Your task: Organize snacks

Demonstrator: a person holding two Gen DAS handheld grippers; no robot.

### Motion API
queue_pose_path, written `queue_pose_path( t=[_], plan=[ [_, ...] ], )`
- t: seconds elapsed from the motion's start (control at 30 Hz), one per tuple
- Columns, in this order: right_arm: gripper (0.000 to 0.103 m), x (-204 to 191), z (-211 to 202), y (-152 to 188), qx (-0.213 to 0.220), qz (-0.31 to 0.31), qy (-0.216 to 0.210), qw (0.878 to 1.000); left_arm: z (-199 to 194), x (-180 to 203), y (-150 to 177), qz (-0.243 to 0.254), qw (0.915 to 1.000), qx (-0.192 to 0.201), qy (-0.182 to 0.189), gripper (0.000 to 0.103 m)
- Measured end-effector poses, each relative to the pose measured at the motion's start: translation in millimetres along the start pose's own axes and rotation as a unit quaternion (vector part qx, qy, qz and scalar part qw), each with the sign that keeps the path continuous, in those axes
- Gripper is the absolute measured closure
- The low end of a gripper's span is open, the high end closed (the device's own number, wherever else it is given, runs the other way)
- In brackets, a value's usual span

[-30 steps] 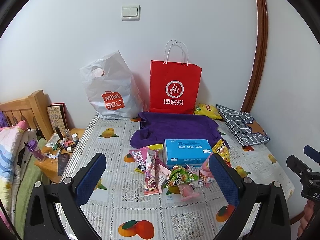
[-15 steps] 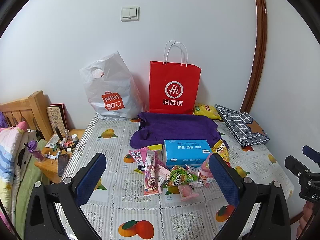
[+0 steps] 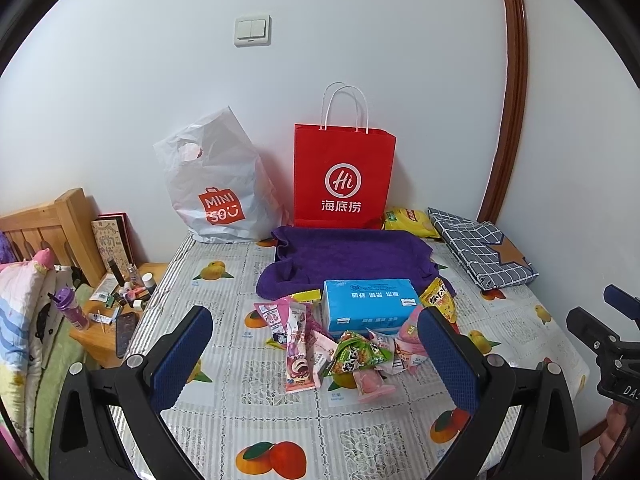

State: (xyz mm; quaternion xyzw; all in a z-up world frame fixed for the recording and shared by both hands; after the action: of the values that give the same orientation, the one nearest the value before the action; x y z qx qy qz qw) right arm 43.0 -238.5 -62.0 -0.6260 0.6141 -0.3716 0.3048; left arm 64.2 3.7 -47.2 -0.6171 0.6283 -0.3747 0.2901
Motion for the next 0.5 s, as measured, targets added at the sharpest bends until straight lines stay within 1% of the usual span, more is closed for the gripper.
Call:
queue_pose_path(
  t=[0.5],
  plan=[
    [0.001, -2.6, 0.2, -0.1, 0.000, -0.003, -0.002, 1.000, -2.1, 8.9, 2.1, 0.007, 1.0000, 0.003, 0.005, 0.000]
  ],
)
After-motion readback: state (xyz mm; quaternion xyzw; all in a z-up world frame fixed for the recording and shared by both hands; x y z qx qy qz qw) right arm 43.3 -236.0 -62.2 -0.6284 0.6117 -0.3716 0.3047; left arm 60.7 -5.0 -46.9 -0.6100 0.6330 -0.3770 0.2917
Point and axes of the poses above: each gripper's, at about its wrist camera, not at the fingertips, and z roughly the way its jaws point, x to its right, y to its underside, the point moved 10 cm from there along z, roughly the way its jaws point, and after that the axes turned 6 degrees about y, right-handed, at the moved point
